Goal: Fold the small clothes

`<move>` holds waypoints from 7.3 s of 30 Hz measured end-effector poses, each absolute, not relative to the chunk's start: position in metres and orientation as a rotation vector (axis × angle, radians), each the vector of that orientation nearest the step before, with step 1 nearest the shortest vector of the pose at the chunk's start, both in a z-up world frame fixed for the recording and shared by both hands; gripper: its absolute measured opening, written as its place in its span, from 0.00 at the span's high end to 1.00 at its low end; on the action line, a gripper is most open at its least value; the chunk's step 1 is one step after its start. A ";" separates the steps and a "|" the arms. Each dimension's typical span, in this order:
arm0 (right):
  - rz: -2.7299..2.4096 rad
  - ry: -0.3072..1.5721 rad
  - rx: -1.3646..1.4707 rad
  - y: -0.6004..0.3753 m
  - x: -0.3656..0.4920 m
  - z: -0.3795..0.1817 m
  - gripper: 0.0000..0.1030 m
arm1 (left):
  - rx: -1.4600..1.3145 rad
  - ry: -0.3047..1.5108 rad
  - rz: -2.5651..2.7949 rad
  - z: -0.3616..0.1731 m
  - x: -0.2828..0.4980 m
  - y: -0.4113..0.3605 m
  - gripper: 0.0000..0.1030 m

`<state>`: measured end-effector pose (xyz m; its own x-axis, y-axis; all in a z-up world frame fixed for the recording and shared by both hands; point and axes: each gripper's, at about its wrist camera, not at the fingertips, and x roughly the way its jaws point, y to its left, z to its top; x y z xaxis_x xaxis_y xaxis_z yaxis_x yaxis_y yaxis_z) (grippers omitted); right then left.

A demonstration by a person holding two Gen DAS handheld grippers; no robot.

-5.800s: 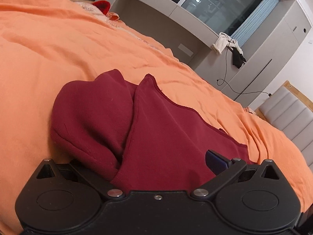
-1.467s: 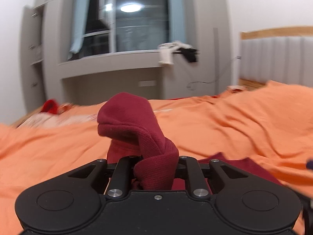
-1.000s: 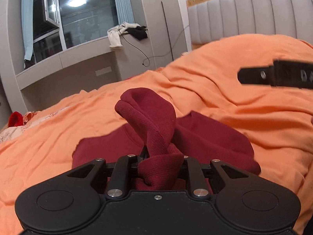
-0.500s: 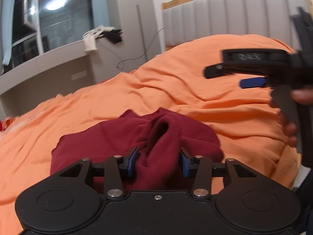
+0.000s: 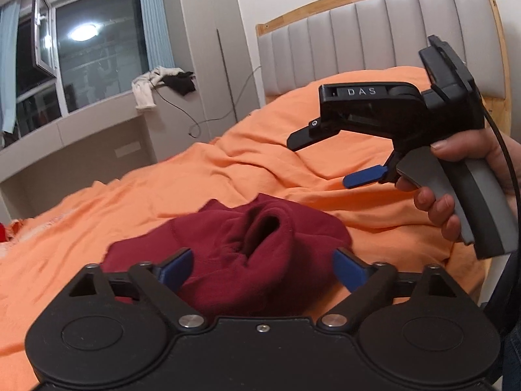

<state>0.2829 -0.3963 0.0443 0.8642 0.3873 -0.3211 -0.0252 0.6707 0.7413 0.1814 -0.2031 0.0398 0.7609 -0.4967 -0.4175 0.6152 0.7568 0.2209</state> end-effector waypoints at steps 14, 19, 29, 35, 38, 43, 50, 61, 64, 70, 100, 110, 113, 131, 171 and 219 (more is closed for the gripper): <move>0.519 0.572 0.742 -0.364 0.354 0.026 0.05 | 0.443 0.354 -0.549 0.046 0.184 -0.180 0.06; 0.467 0.584 0.697 -0.363 0.360 0.026 0.21 | 0.480 0.351 -0.566 0.042 0.182 -0.187 0.10; 0.419 0.635 0.624 -0.357 0.362 0.019 0.64 | 0.461 0.370 -0.581 0.041 0.185 -0.187 0.56; 0.408 0.581 0.552 -0.353 0.352 0.032 0.88 | 0.466 0.368 -0.588 0.038 0.184 -0.195 0.80; 0.399 0.477 0.504 -0.358 0.338 0.052 0.88 | 0.469 0.339 -0.592 0.041 0.181 -0.198 0.82; 0.345 0.382 0.507 -0.381 0.325 0.071 0.88 | 0.445 0.284 -0.630 0.048 0.179 -0.215 0.82; 0.253 0.440 0.537 -0.411 0.328 0.052 0.88 | 0.433 0.308 -0.685 0.030 0.185 -0.256 0.82; 0.208 0.526 0.529 -0.411 0.324 0.031 0.58 | 0.317 0.420 -0.729 0.008 0.201 -0.254 0.68; 0.201 0.526 0.539 -0.414 0.325 0.030 0.41 | 0.258 0.444 -0.762 0.014 0.202 -0.245 0.57; 0.202 0.522 0.566 -0.421 0.320 0.031 0.11 | 0.140 0.443 -0.778 0.036 0.197 -0.222 0.22; 0.137 0.704 0.244 -0.381 0.308 0.017 0.00 | -0.166 0.575 -0.445 -0.012 0.278 -0.107 0.00; 0.146 0.713 0.322 -0.387 0.311 0.016 0.00 | -0.198 0.512 -0.472 -0.029 0.269 -0.101 0.00; 0.195 0.703 0.369 -0.394 0.309 0.019 0.00 | -0.198 0.509 -0.472 -0.030 0.269 -0.101 0.00; 0.234 0.577 0.662 -0.422 0.322 0.018 0.00 | -0.200 0.504 -0.473 -0.031 0.267 -0.101 0.00; 0.237 0.646 0.625 -0.398 0.329 -0.011 0.44 | -0.202 0.501 -0.473 -0.032 0.267 -0.101 0.00; 0.211 0.643 0.681 -0.398 0.333 -0.014 0.49 | -0.202 0.523 -0.452 -0.027 0.268 -0.105 0.00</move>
<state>0.3325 -0.3980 -0.0138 0.7880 0.3830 -0.4820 0.0225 0.7645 0.6442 0.2682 -0.1047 -0.0265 0.7713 -0.4643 -0.4354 0.3631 0.8828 -0.2980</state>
